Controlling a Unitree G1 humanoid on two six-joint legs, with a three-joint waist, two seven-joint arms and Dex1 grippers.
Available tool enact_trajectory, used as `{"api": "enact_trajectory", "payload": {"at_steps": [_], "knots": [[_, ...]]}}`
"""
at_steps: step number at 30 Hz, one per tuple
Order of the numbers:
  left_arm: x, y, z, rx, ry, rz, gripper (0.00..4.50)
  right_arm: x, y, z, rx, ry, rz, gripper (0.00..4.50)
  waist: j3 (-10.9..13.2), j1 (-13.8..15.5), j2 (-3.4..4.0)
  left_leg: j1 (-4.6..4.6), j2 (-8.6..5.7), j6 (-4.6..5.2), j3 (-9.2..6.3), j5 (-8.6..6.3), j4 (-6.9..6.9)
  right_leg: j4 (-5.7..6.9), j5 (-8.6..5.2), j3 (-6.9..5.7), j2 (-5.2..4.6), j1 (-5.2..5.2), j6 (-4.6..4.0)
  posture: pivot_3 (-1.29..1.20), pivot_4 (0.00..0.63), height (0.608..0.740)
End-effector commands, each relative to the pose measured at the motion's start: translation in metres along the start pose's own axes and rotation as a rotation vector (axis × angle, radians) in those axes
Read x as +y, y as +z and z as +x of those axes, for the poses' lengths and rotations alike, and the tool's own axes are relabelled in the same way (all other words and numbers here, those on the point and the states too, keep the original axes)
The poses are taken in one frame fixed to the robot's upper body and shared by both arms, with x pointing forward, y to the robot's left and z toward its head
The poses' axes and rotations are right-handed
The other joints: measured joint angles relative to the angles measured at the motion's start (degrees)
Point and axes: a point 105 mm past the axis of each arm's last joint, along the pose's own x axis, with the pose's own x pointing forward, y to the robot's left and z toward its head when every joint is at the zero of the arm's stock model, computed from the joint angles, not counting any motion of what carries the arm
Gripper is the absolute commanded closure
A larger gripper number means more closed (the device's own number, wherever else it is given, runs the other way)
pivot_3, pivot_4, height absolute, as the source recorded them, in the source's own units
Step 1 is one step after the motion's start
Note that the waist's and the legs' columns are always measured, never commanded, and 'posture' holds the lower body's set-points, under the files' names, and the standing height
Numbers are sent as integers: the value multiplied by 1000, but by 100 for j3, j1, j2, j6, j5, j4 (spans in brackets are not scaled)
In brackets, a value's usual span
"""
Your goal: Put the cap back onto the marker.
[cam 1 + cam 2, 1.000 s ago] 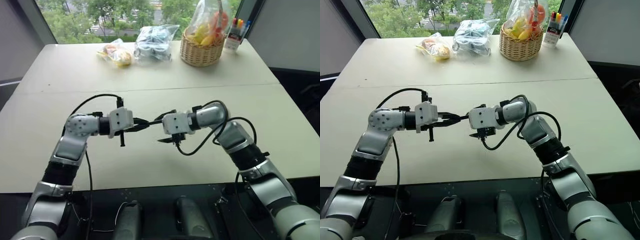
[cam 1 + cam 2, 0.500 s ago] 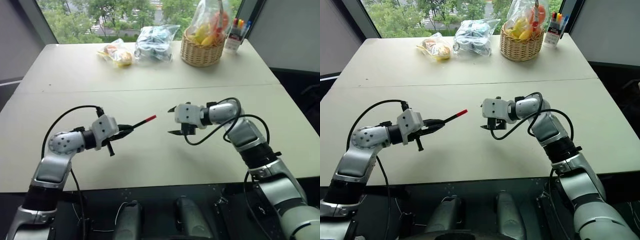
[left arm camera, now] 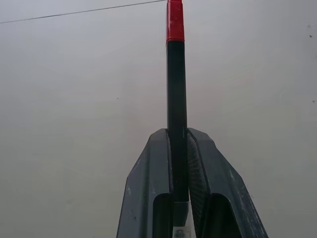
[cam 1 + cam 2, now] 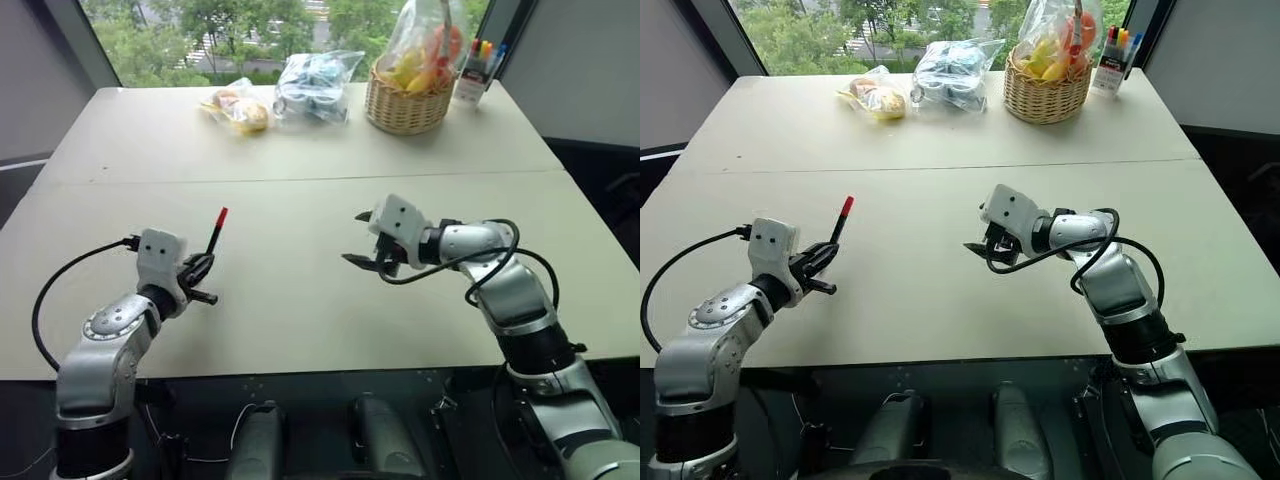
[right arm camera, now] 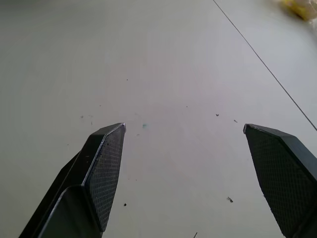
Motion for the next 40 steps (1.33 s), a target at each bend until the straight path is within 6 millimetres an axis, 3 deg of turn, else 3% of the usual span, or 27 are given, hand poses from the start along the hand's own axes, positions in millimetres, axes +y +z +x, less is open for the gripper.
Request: {"api": "enact_trajectory", "payload": {"at_steps": [1, 11, 15, 20, 24, 31, 35, 40], "knots": [[16, 0, -5, 22, 108, -46, 4500, -1, 18, -8, -58, -34, 7, 577, 0, -6, 0, 0, 0, 0, 0, 0, 0, 0, 0, 0, 0, 0, 0, 0, 150, 740], [23, -14, -5, 92, 180, -124, 4500, -5, 17, -14, -43, -58, 10, 577, -1, 7, -1, 1, -2, -1, 3, 0, 0, -2, 0, 0, -2, 1, -1, 0, 150, 740], [20, -14, -6, 91, 171, -150, 2711, -8, 17, -15, -43, -69, 7, 515, -1, 1, -1, 1, -2, -1, 4, 0, 0, -2, -1, 0, 0, 1, -2, 0, 150, 740], [16, -8, -10, 47, 175, -157, 35, -13, 17, -19, -40, -73, -2, 515, -1, 0, -1, 1, -2, -1, 4, 0, -1, -3, -1, -1, -1, 1, -2, 0, 150, 740], [8, 8, -19, -32, 201, -143, 35, -20, 21, -28, -52, -41, -29, 515, 0, 8, -2, -1, -2, -1, 5, 0, 0, -5, -1, -1, -1, 1, -2, 0, 150, 740], [-12, 27, -53, -156, 262, -107, 35, -26, 40, -53, -122, 110, -66, 515, 1, 64, -3, -1, -2, -1, 10, 0, 0, -12, -1, 2, -2, 3, -2, 0, 150, 740], [-22, 28, -68, -168, 276, -87, 35, -29, 43, -62, -125, 165, -68, 515, 1, 113, -4, -1, -2, -1, 19, 0, 0, -14, -2, 2, -2, 5, -3, 0, 150, 740], [-28, 23, -72, -167, 281, -99, 35, -33, 48, -68, -134, 188, -76, 515, 1, 125, -4, 0, -2, -1, 20, 0, 2, -14, -11, 2, -1, 7, -20, 0, 150, 740]]}}
